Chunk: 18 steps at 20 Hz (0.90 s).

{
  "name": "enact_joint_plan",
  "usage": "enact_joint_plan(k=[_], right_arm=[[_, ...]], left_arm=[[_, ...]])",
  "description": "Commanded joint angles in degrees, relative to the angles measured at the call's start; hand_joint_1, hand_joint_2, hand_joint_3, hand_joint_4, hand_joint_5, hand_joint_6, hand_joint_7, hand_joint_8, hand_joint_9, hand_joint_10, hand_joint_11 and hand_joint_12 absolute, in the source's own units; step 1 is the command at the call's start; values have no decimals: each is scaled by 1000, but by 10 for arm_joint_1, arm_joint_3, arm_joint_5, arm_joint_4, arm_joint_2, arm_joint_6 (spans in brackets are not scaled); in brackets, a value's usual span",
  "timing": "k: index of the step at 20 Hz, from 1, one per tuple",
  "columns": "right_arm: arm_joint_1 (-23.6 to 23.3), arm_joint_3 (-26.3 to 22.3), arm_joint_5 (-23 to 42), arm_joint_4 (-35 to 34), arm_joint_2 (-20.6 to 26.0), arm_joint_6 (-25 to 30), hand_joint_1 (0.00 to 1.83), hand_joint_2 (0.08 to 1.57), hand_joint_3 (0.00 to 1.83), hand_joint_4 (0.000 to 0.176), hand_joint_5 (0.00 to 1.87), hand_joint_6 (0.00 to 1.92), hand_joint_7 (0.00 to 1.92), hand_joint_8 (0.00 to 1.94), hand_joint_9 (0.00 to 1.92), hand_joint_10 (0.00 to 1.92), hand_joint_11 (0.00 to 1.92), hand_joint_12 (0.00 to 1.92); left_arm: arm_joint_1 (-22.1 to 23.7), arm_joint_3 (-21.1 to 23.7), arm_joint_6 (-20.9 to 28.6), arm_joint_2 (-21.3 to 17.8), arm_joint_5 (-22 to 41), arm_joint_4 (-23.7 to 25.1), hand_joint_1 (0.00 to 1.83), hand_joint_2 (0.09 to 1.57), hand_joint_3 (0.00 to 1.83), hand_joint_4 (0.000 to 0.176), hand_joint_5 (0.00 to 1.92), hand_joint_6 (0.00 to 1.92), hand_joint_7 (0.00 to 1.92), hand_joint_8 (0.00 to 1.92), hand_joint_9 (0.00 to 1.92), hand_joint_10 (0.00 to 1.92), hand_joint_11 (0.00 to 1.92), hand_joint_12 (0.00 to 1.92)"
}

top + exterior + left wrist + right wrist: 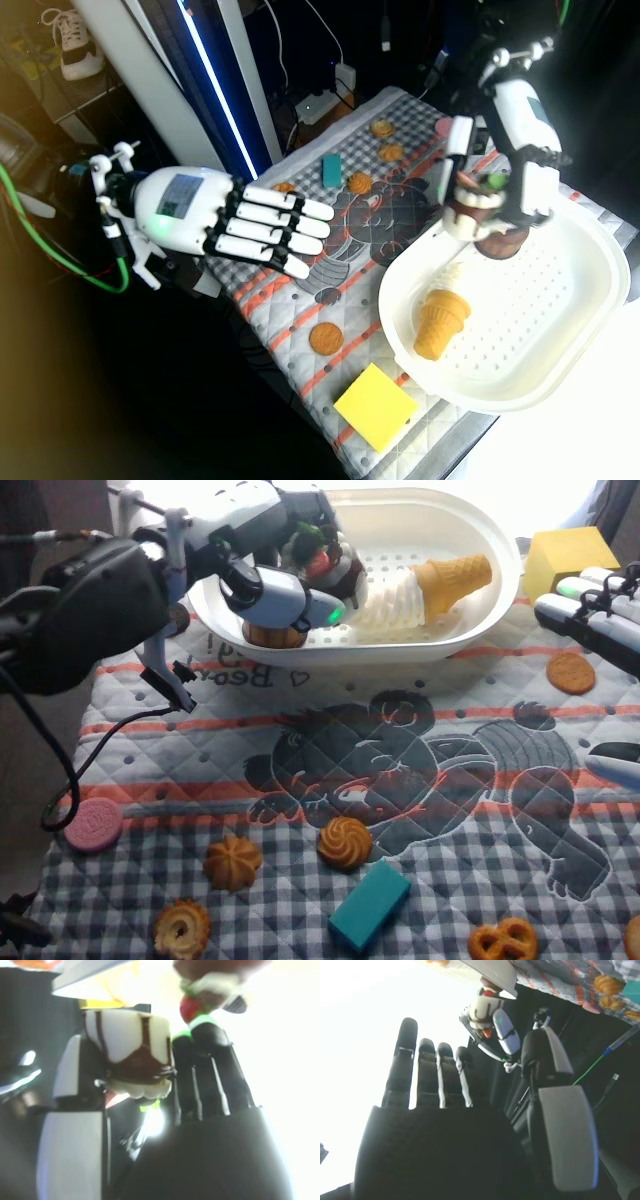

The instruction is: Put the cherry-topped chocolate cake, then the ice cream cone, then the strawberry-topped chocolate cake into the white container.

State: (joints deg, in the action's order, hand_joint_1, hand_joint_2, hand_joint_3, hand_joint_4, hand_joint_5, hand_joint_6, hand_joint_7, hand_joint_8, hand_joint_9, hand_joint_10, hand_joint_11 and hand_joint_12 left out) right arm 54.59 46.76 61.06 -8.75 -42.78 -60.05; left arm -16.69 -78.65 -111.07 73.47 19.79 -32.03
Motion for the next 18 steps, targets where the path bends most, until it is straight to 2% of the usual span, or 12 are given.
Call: enact_joint_plan(k=[1, 2, 4, 5, 6, 7, 8, 9, 10, 12, 15, 18], right_arm=[[0, 2, 74, -1, 2, 1, 651, 1267, 2, 0, 0, 0, 0, 0, 0, 117, 0, 849], [0, 2, 74, -1, 2, 1, 651, 1267, 2, 0, 0, 0, 0, 0, 0, 117, 0, 849], [2, 2, 75, -1, 2, 1, 660, 1266, 1, 0, 0, 0, 0, 0, 0, 150, 0, 910], [3, 2, 76, -1, 2, 1, 666, 1270, 1, 0, 0, 0, 0, 0, 0, 166, 0, 947], [3, 1, 77, -1, 2, 1, 673, 1261, 0, 0, 0, 0, 4, 1, 0, 184, 0, 953], [4, 1, 77, -1, 2, 1, 679, 1259, 0, 0, 0, 0, 5, 1, 0, 179, 0, 922], [4, 1, 78, -2, 2, 1, 678, 1258, 0, 0, 0, 0, 0, 0, 0, 155, 0, 918], [4, 1, 78, -2, 2, 1, 682, 1258, 0, 0, 0, 0, 0, 0, 0, 124, 0, 863], [4, 1, 79, -2, 2, 1, 662, 1248, 0, 0, 0, 0, 0, 0, 0, 99, 0, 815], [4, 0, 79, -2, 2, 1, 625, 1243, 0, 0, 0, 0, 0, 0, 0, 134, 0, 824], [4, -1, 81, -2, 4, 1, 594, 1239, 0, 0, 0, 0, 0, 0, 0, 75, 0, 826], [5, -3, 83, -2, 6, 1, 638, 1241, 0, 0, 0, 0, 0, 0, 0, 58, 0, 914]], left_arm=[[6, -4, -1, 0, 41, 1, 1049, 1143, 0, 58, 50, 684, 94, 560, 15, 1019, 0, 1744], [6, -5, -1, 1, 40, 0, 1049, 1143, 0, 58, 50, 684, 94, 560, 15, 1019, 0, 1744], [5, -3, -1, 1, 40, 0, 907, 1104, 0, 134, 4, 338, 16, 226, 0, 592, 0, 1495], [5, -1, -1, -1, 42, 1, 865, 1097, 0, 155, 0, 215, 2, 103, 0, 488, 0, 1457], [4, 3, -1, -4, 47, 2, 821, 1064, 0, 160, 0, 122, 9, 68, 0, 429, 0, 1547], [4, 10, -1, -8, 53, 5, 804, 1049, 0, 168, 0, 31, 4, 57, 0, 257, 0, 1567], [4, 20, -1, -16, 62, 12, 786, 1007, 5, 161, 0, 5, 0, 11, 0, 51, 0, 1017], [4, 22, -1, -17, 64, 14, 772, 996, 6, 153, 0, 0, 0, 1, 0, 9, 0, 203], [4, 29, -1, -23, 69, 17, 768, 980, 0, 166, 0, 0, 0, 0, 0, 1, 0, 40], [3, 44, -1, -35, 84, 24, 751, 978, 0, 176, 0, 0, 0, 0, 0, 0, 0, 1], [-2, 76, 24, -66, 121, 52, 721, 976, 0, 176, 0, 0, 0, 0, 0, 0, 0, 0], [-8, 106, 53, -96, 153, 83, 751, 995, 7, 176, 0, 0, 0, 0, 0, 0, 0, 0]])
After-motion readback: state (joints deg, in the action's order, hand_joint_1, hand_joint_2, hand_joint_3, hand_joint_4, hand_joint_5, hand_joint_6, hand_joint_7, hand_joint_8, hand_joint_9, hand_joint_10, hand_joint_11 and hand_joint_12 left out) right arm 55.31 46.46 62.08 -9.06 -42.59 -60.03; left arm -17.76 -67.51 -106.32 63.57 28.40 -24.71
